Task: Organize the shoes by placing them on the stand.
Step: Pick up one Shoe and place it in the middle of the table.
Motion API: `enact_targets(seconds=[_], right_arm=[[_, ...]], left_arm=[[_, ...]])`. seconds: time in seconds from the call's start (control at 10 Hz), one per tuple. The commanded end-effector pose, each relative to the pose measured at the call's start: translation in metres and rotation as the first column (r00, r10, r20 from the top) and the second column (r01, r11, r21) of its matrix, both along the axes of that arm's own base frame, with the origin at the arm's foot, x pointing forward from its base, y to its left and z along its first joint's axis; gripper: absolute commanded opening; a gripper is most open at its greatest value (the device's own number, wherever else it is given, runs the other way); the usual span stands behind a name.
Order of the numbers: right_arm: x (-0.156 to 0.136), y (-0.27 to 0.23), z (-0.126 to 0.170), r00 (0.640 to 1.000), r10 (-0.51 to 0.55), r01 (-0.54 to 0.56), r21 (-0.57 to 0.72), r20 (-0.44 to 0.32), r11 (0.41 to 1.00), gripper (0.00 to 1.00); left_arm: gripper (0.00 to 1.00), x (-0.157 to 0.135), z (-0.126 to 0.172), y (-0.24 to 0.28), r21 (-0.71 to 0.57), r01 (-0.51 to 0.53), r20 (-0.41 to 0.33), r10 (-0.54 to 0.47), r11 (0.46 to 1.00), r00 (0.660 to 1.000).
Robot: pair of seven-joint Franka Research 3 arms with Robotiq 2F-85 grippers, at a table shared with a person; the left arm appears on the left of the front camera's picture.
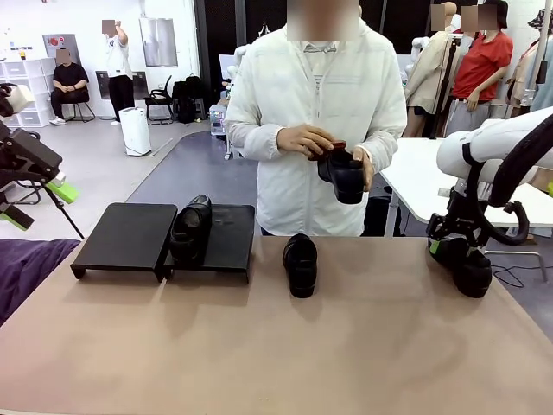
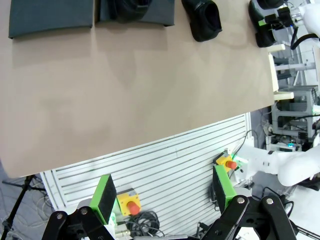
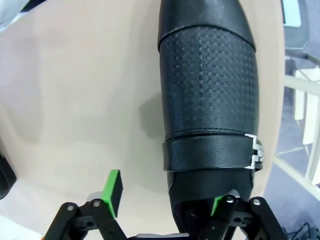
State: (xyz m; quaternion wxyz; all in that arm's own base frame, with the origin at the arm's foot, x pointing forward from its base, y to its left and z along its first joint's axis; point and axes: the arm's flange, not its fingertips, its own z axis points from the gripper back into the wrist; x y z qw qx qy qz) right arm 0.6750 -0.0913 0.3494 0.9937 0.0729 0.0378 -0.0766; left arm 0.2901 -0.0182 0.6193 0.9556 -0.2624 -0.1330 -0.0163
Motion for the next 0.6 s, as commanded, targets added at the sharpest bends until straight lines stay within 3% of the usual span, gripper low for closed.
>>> enact_targets(seconds=[0.0, 0.5], right_arm=[[0.0044, 0.0069, -0.0016, 0.999, 0.019, -0.02, -0.035, -0.037, 0.999, 0.0], [0.0024, 0.0037, 0.0008, 0.999, 0.018, -0.019, -0.028, -0.035, 0.999, 0.0]], left_arm=[[1.0, -0.001, 0.0013, 0.0014, -0.015, 0.008, -0.002, -0.008, 1.0, 1.0], [1.0, -0.001, 0.0013, 0.0014, -0.015, 0.008, -0.002, -0.008, 1.0, 1.0]])
